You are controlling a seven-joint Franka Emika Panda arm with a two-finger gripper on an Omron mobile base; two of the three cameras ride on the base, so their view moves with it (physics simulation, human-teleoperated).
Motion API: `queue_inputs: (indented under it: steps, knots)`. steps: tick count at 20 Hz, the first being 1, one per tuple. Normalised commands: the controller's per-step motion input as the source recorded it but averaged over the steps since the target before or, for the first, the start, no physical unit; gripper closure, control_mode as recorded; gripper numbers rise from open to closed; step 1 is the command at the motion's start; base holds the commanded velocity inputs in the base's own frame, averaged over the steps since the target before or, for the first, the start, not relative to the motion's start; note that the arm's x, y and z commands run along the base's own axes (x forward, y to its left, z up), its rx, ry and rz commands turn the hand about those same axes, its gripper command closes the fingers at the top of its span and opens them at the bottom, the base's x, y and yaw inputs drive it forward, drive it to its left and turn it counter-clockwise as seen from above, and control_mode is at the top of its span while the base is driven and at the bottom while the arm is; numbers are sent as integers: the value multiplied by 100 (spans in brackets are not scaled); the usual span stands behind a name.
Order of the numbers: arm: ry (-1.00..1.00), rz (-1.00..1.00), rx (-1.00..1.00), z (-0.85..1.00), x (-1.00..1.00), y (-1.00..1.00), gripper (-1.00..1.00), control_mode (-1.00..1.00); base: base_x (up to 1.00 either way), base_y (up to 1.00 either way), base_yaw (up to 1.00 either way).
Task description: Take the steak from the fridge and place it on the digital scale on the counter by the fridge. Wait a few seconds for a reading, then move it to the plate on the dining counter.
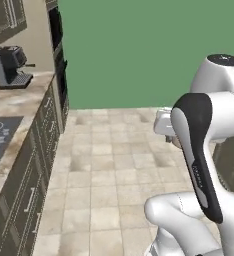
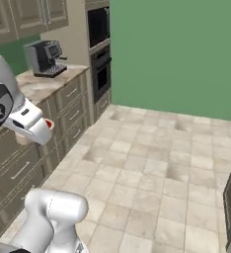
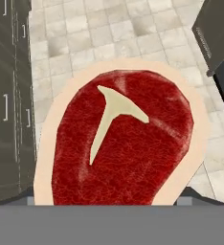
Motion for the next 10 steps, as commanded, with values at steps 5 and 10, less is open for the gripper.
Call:
queue_inputs:
  steps: [5,10]
  knots:
    - [0,0,0,0,0,0,100,100,0,-6,-95]
    - [0,0,0,0,0,0,100,100,28,0,-81]
